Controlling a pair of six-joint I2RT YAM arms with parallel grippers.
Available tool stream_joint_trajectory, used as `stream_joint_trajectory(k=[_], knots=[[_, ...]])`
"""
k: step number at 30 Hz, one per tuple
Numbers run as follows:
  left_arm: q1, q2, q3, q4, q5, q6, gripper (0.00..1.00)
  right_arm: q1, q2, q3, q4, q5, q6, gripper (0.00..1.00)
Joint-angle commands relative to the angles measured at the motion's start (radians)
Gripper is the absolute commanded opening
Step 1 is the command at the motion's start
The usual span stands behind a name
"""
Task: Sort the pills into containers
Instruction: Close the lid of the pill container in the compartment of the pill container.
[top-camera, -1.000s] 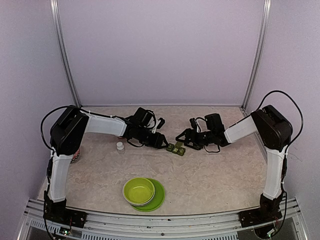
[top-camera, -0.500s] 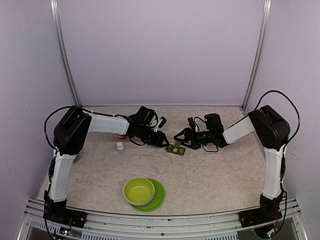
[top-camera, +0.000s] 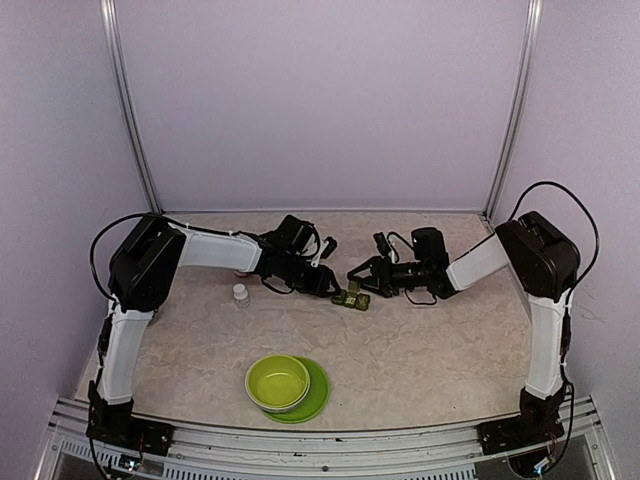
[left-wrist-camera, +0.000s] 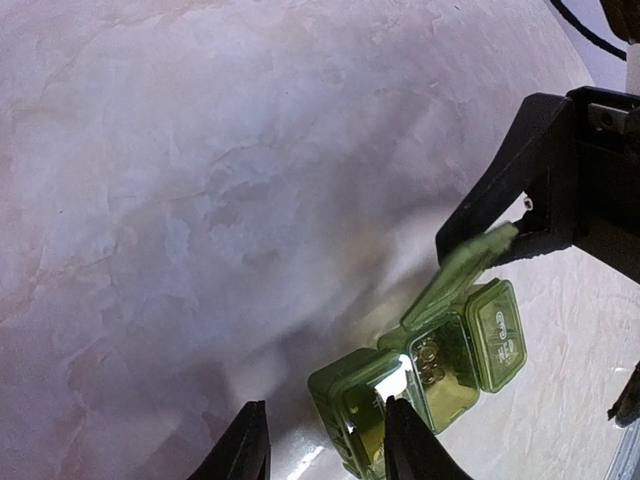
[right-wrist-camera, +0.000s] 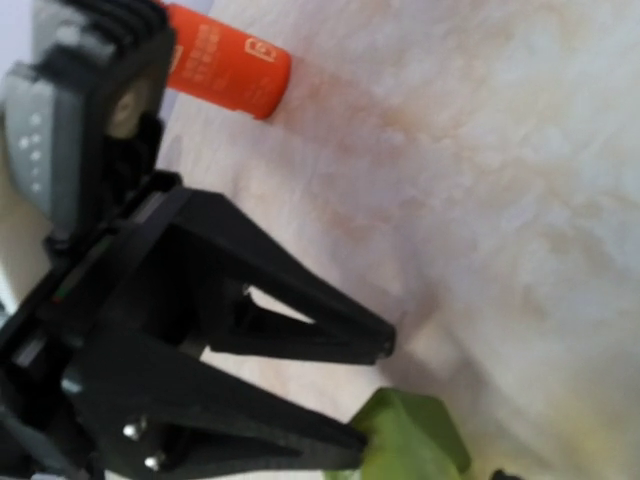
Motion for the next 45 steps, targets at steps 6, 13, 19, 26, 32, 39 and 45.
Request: stream_joint_trajectory(k=[6,13,19,26,32,39,45], knots=[[-0.010,0.027,-0.001,-0.044,-0.032,0.009,0.39,0.000,-0.054,-0.038,0.065,-0.110,-0.035,0.66],[-0.010,0.025,-0.004,-0.041,-0.040,0.011,0.39,0.014,-0.048,-0.036,0.008,-0.119,-0.071,0.59],[-0.010,0.021,-0.011,-0.042,-0.045,0.009,0.40,0.027,-0.025,-0.017,-0.035,-0.113,-0.089,0.49],[-0.010,0.018,-0.013,-0.040,-0.045,0.008,0.40,0.051,-0.015,0.027,-0.145,-0.077,-0.144,0.33],[-0.010,0.015,-0.017,-0.035,-0.046,0.007,0.40,0.063,-0.012,0.053,-0.241,-0.028,-0.195,0.22],[-0.006,0.012,-0.029,-0.030,-0.045,0.006,0.40,0.071,0.023,0.053,-0.254,-0.016,-0.200,0.08],[-0.002,0.010,-0.032,-0.031,-0.045,0.007,0.40,0.083,0.050,0.056,-0.281,0.000,-0.219,0.01]])
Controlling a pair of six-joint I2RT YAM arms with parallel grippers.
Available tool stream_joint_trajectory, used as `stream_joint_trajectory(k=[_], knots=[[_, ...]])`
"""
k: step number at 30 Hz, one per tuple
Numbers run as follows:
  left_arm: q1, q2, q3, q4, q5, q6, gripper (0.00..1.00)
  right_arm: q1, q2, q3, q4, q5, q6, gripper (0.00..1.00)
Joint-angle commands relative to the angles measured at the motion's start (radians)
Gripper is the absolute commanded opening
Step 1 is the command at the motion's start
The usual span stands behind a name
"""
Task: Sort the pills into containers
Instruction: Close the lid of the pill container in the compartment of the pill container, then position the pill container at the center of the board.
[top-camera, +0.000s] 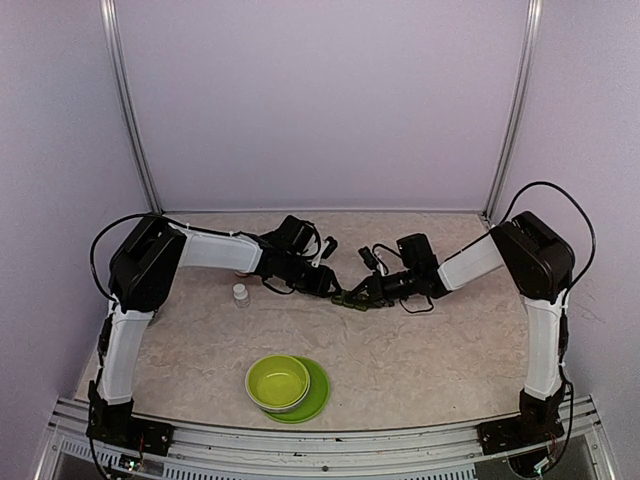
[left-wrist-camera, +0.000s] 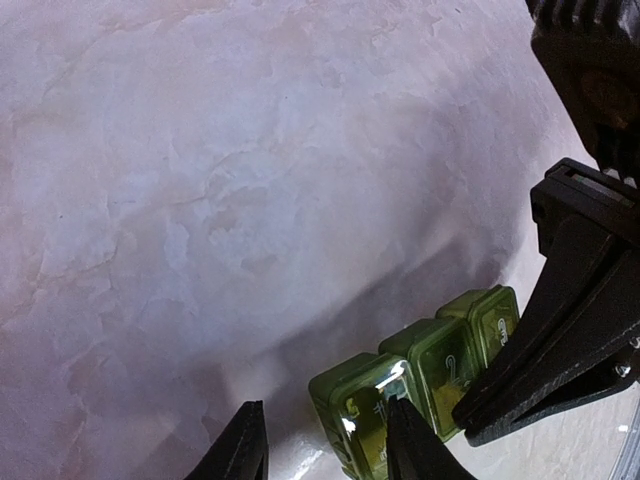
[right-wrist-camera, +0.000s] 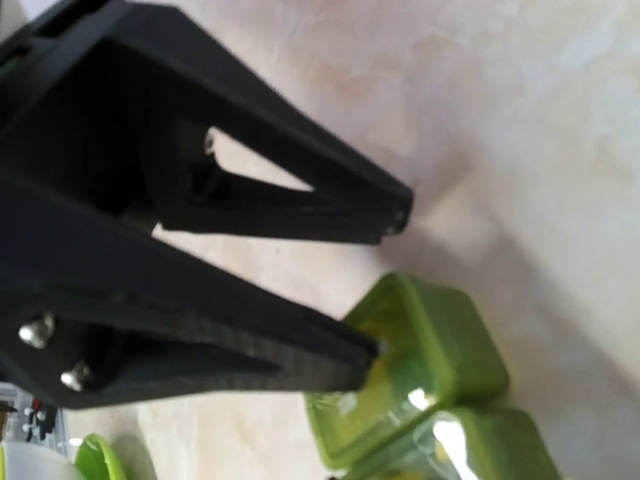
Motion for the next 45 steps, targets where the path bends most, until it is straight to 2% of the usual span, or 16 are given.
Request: stream_joint_trajectory(k=[1,11,19,24,32,39,45], knots=[[0.003,0.009,-0.028,-0.042,-0.029,0.007,0.40,0.020,0.036,0.013,-0.051,0.030,-0.028,0.00],[0.007,-0.004,-0.019,-0.046,-0.037,0.004,0.40,0.020,0.003,0.018,-0.061,0.021,-0.050,0.01],[0.007,-0.046,-0.040,-0.018,-0.035,-0.014,0.48,0.019,-0.169,0.054,-0.100,-0.009,-0.089,0.34],[0.011,-0.091,-0.072,0.019,-0.028,-0.025,0.59,0.020,-0.222,0.012,-0.159,0.000,-0.105,0.42],[0.022,-0.255,-0.182,0.126,-0.039,-0.055,0.97,0.035,-0.271,-0.166,-0.117,0.028,-0.114,0.60],[0.020,-0.409,-0.277,0.160,-0.064,-0.067,0.99,0.047,-0.256,-0.219,-0.074,0.069,-0.096,0.65],[0.007,-0.555,-0.381,0.184,-0.101,-0.091,0.99,0.047,-0.183,-0.219,0.007,0.096,-0.037,0.67]])
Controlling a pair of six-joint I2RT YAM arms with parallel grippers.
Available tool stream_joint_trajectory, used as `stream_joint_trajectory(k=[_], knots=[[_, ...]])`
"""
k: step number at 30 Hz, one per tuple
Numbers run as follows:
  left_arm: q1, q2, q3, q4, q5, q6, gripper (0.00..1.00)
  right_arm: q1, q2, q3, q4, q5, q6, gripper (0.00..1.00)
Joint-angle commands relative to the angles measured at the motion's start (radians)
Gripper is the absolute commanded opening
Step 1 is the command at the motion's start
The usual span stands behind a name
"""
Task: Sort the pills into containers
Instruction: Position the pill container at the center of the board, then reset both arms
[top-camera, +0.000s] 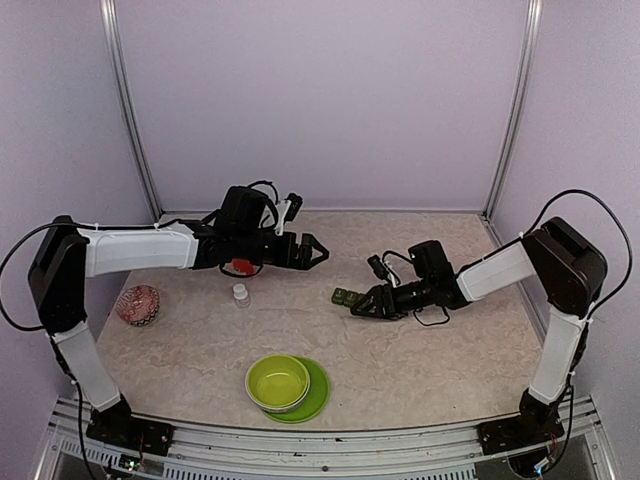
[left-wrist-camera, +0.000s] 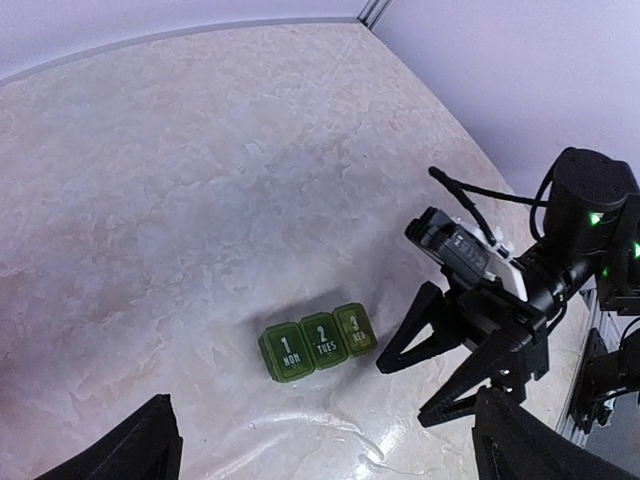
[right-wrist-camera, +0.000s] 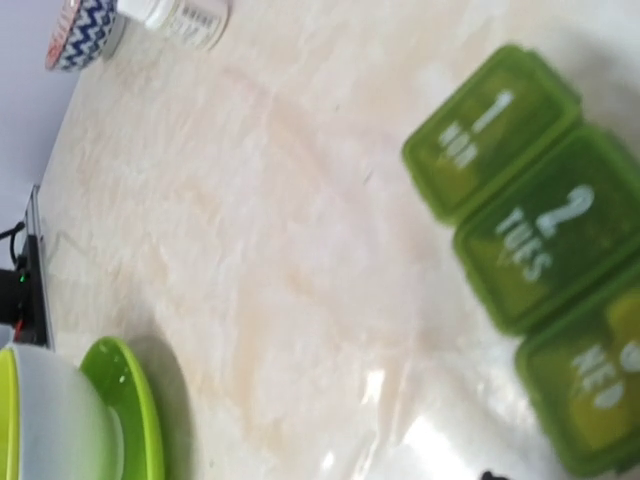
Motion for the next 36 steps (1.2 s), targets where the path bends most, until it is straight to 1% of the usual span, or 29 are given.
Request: stream_joint_trajectory(k=[1,10,16,20,23,27,30,32,34,36], knots=[[-0.013,-0.104,-0.065,0.026,-0.047,-0.019,0.99,0.009,0.067,-0.004,0.085,0.036,0.046,0.67],[-0.033,-0.286,-0.192,0.011,-0.128,-0.019,0.99,0.007,0.096,0.053,0.077,0.100,0.036,0.69],[-0.034,-0.355,-0.235,-0.004,-0.165,-0.019,0.99,0.002,0.107,0.088,0.047,0.121,0.018,0.69],[-0.033,-0.384,-0.249,-0.028,-0.190,-0.018,0.99,0.003,0.085,0.080,0.034,0.097,0.013,0.70],[-0.029,-0.416,-0.260,-0.046,-0.213,-0.010,0.99,0.003,0.041,0.058,-0.009,0.102,-0.009,0.71],[-0.007,-0.473,-0.280,-0.068,-0.225,-0.006,0.99,-0.001,-0.043,0.020,-0.089,0.125,-0.064,0.75],[0.006,-0.527,-0.307,-0.078,-0.233,-0.001,0.99,-0.026,-0.146,-0.022,-0.136,0.143,-0.100,0.82],[0.010,-0.567,-0.327,-0.083,-0.251,0.018,0.99,-0.056,-0.223,-0.052,-0.166,0.168,-0.121,0.99],[0.012,-0.618,-0.355,-0.082,-0.289,0.039,0.99,-0.092,-0.298,-0.066,-0.212,0.224,-0.151,1.00],[0.019,-0.665,-0.383,-0.082,-0.330,0.055,0.99,-0.118,-0.369,-0.066,-0.258,0.313,-0.181,1.00]])
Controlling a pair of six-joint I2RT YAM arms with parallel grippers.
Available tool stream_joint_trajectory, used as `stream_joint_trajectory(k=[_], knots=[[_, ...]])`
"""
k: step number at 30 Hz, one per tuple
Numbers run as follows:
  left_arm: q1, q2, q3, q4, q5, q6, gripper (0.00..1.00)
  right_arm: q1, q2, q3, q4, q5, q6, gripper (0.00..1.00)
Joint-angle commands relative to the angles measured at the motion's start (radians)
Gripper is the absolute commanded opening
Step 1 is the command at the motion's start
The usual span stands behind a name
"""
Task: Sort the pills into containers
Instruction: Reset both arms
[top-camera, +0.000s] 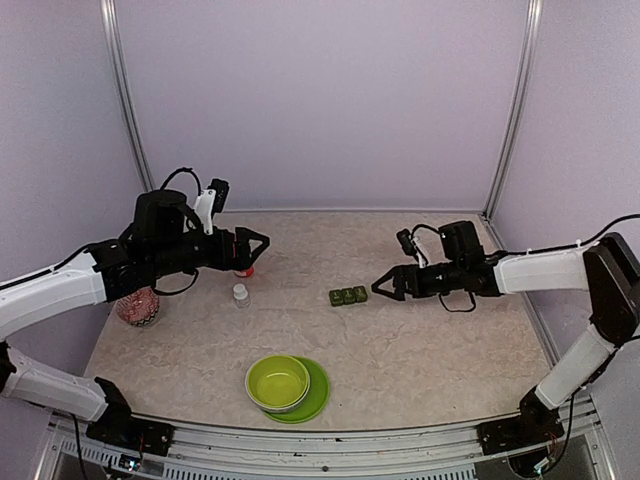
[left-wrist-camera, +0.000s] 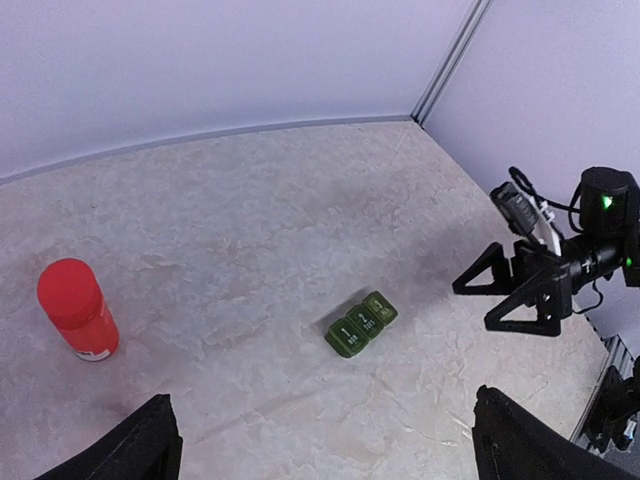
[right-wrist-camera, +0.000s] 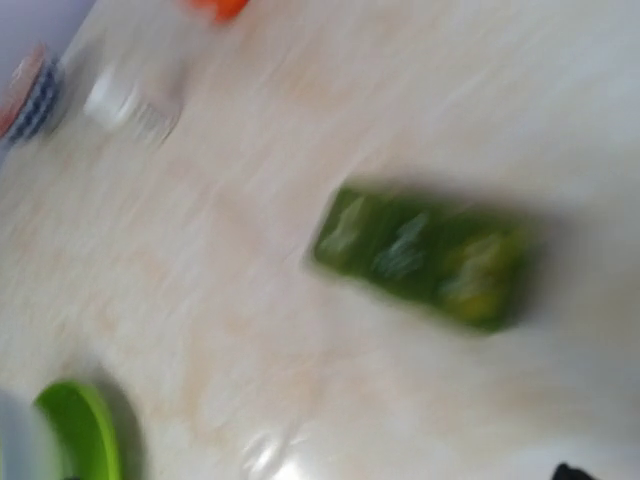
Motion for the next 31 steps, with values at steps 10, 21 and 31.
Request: stream_joint_trajectory(k=[10,21,31], knots=[[0.126,-0.219,-0.145,-0.019,-0.252,0.092,0.99,-0.074,-0.393,-0.016,-0.229,0.753,-0.151,1.00],[0.177,-0.294,-0.182,-0.010,-0.341,0.080,0.99,-0.074,-0.776,-0.188,-0.108,0.944,-0.195,1.00],[0.183,-0.323,-0.210,-0.013,-0.328,0.057,0.99,-0.074,-0.793,-0.203,-0.086,0.930,-0.202,1.00]])
